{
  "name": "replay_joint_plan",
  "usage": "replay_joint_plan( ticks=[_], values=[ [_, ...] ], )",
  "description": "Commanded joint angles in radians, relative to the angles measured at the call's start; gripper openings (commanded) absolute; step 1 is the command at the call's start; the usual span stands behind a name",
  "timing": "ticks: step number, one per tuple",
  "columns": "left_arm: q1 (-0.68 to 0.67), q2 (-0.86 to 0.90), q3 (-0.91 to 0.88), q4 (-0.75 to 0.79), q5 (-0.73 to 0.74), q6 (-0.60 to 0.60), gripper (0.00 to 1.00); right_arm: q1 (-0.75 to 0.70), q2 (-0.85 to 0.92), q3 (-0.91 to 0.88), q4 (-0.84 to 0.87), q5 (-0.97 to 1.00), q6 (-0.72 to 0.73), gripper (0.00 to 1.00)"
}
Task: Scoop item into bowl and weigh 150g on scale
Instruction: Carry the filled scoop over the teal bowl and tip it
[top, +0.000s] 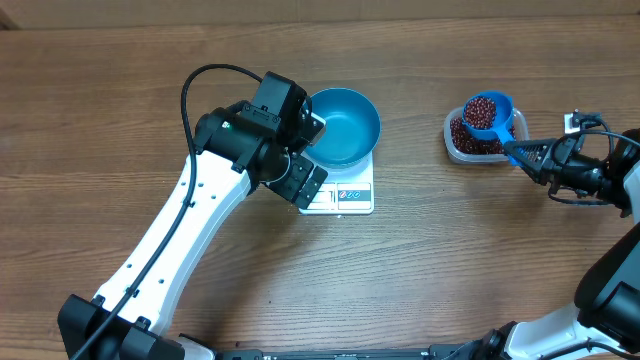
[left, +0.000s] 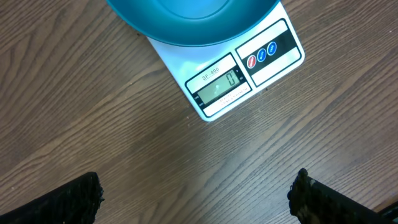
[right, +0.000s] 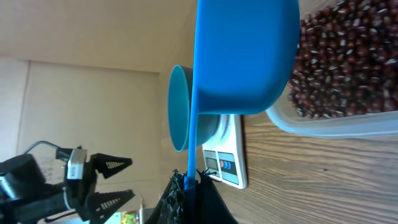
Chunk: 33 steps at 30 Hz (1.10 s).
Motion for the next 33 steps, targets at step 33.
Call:
replay_joint_plan(
  ticks=[33],
  values=[
    [-0.007, -0.013, 0.01, 0.0, 0.001, -0.006, 1.0, 0.637, -0.074, 0.1, 0.381, 0.292, 0.275, 0.04]
  ],
)
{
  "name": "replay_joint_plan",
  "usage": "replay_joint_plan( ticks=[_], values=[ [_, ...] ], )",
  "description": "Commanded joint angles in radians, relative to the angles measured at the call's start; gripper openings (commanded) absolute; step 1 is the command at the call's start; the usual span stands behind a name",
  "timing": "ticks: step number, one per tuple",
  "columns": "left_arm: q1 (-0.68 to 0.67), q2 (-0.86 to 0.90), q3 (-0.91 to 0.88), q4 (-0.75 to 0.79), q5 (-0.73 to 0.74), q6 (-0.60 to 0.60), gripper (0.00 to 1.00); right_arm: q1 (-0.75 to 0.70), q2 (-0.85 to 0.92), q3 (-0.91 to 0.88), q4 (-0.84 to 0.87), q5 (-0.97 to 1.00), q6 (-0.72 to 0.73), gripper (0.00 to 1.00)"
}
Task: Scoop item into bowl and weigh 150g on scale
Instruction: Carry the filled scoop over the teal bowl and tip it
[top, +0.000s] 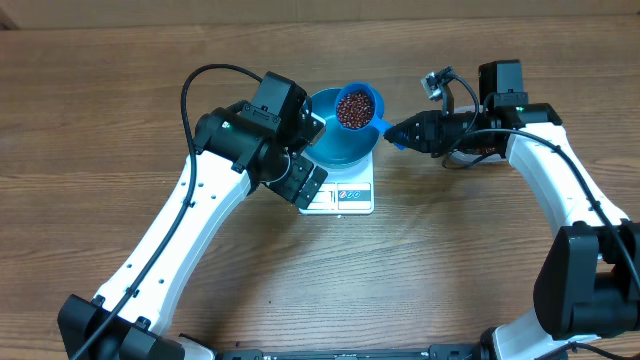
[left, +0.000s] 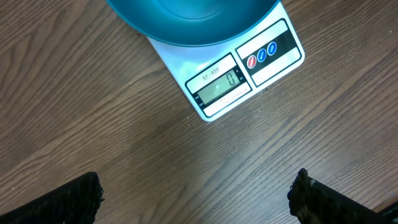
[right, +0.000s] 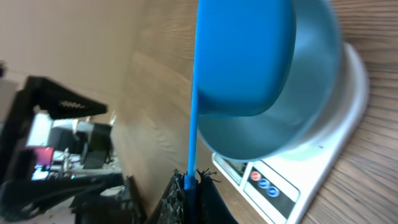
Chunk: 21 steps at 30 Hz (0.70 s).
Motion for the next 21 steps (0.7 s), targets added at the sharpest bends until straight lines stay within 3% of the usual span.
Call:
replay_joint_plan(
  ticks=[1, 21],
  values=[
    [-0.007, -0.013, 0.01, 0.0, 0.001, -0.006, 0.99, 0.02, -0.035, 0.031, 0.012, 0.094, 0.041, 0.04],
    [-0.007, -0.013, 0.01, 0.0, 0.001, -0.006, 0.99, 0.207, -0.132, 0.085, -0.001, 0.546, 0.034, 0.04]
  ],
)
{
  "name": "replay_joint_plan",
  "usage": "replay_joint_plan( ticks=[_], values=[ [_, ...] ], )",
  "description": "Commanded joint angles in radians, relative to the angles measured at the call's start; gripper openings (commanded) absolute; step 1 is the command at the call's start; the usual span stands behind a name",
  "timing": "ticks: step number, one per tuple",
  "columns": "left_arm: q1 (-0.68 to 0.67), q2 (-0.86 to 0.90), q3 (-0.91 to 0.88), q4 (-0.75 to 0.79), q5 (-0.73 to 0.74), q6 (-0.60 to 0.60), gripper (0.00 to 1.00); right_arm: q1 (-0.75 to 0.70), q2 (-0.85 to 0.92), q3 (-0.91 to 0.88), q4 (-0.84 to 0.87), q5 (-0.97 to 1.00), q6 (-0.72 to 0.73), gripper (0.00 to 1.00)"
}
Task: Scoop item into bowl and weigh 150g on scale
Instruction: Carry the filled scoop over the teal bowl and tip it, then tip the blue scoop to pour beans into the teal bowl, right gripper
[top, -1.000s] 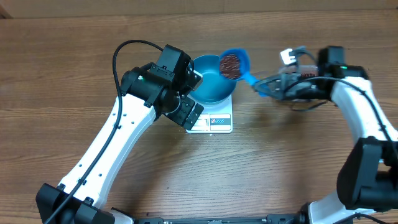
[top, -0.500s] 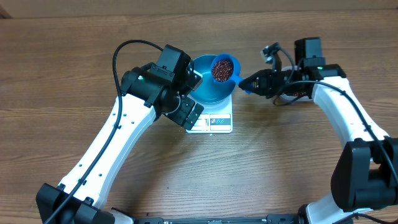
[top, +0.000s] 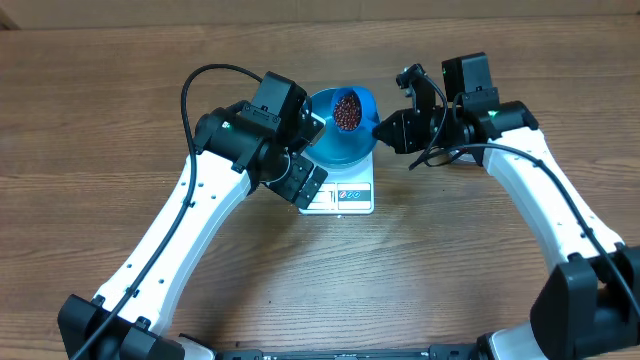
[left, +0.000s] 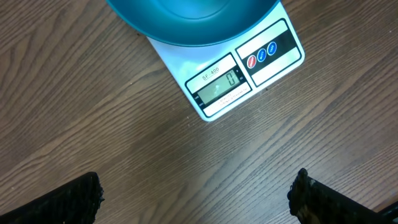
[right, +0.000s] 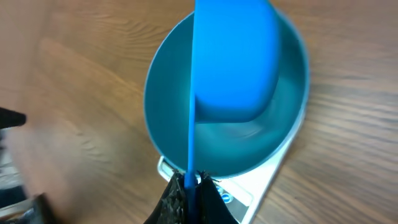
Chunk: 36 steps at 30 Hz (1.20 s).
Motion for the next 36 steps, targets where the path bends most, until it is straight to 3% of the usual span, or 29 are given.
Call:
replay_joint_plan(
  ticks=[1, 15, 36],
  values=[
    [-0.007, -0.013, 0.01, 0.0, 0.001, -0.006, 1.0, 0.034, -0.051, 0.034, 0.002, 0.113, -0.008, 0.04],
    [-0.005, -0.013, 0.01, -0.001, 0.0, -0.006, 0.99, 0.185, -0.058, 0.034, -0.01, 0.452, -0.013, 0.04],
    [-0.005, -0.013, 0.01, -0.001, 0.0, -0.006, 1.0, 0.201, -0.071, 0.097, -0.031, 0.476, -0.032, 0.04]
  ],
)
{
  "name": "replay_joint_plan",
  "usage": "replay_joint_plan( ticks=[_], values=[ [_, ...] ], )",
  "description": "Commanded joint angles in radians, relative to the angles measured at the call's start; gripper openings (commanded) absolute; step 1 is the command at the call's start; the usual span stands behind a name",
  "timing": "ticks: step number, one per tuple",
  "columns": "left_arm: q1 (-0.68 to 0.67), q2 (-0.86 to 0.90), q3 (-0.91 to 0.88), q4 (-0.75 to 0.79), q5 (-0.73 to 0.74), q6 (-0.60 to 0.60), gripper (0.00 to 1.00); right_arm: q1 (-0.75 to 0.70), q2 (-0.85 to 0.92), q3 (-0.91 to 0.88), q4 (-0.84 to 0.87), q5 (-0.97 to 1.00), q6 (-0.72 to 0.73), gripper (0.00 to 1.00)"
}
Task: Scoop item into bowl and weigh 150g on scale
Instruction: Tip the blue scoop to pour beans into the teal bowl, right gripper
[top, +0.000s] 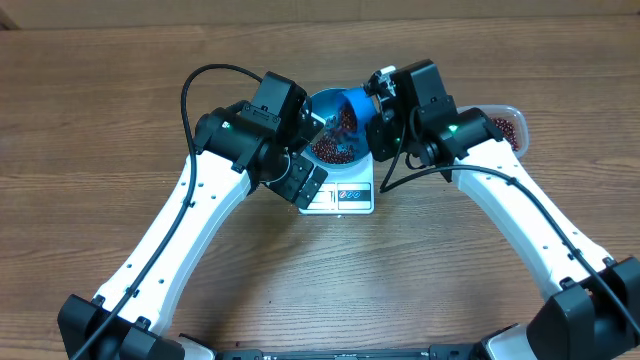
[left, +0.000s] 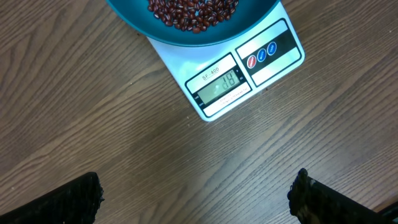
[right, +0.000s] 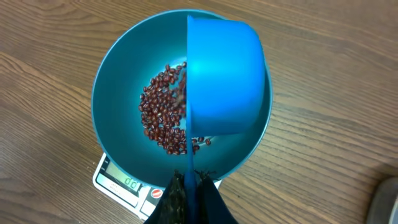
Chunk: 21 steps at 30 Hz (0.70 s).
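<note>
A teal bowl (right: 124, 87) sits on the white scale (left: 249, 74), with red beans (right: 163, 121) heaped in its bottom. My right gripper (right: 191, 186) is shut on the thin handle of the blue scoop (right: 227, 78), which is tipped over the bowl with its back toward the camera. The scale's display (left: 222, 82) reads a nonzero number. My left gripper (left: 196, 193) hangs open over bare table in front of the scale, nothing between its fingers. In the overhead view the scoop (top: 357, 108) lies tilted across the bowl (top: 322, 150).
A clear container of red beans (top: 508, 124) stands at the right, partly behind my right arm. The scale has red and blue buttons (left: 262, 55). Wooden tabletop (top: 100, 100) stretches all around.
The scoop, then full over the bowl, is now tipped over and its beans lie in the bowl. The scale display has gone from 0 to a nonzero reading. The left arm stayed put.
My right gripper held the full scoop above the bean container while the bowl stood empty and the scale read 0. Then the scoop was at the bowl, still full. Now it is tipped, beans are in the bowl, and the scale shows weight.
</note>
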Motion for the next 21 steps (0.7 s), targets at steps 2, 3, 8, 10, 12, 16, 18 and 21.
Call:
replay_joint_plan(
  ticks=[2, 3, 8, 10, 12, 16, 18, 21],
  values=[
    [-0.005, -0.013, 0.01, 0.0, 0.0, -0.006, 0.99, 0.001, -0.043, 0.05, -0.001, 0.011, -0.017, 0.04],
    [-0.005, -0.013, 0.01, -0.001, 0.0, -0.006, 1.0, 0.001, -0.045, 0.051, -0.001, 0.014, -0.017, 0.04],
    [-0.006, -0.013, 0.01, 0.0, 0.001, -0.006, 1.0, 0.001, -0.055, 0.056, -0.002, 0.014, -0.021, 0.04],
    [-0.006, -0.013, 0.01, -0.001, 0.0, -0.006, 1.0, 0.002, -0.06, 0.056, -0.002, 0.014, -0.034, 0.04],
    [-0.006, -0.013, 0.01, -0.001, 0.0, -0.006, 1.0, 0.002, -0.065, 0.056, -0.005, 0.015, -0.043, 0.04],
    [-0.006, -0.013, 0.01, -0.001, 0.001, -0.006, 0.99, 0.003, -0.073, 0.056, -0.007, 0.014, -0.047, 0.04],
    [-0.006, -0.013, 0.01, -0.001, 0.001, -0.006, 1.0, 0.005, -0.073, 0.056, -0.008, 0.014, -0.056, 0.04],
    [-0.006, -0.013, 0.01, -0.001, 0.0, -0.006, 0.99, 0.02, -0.073, 0.056, -0.01, 0.024, -0.086, 0.04]
  ],
)
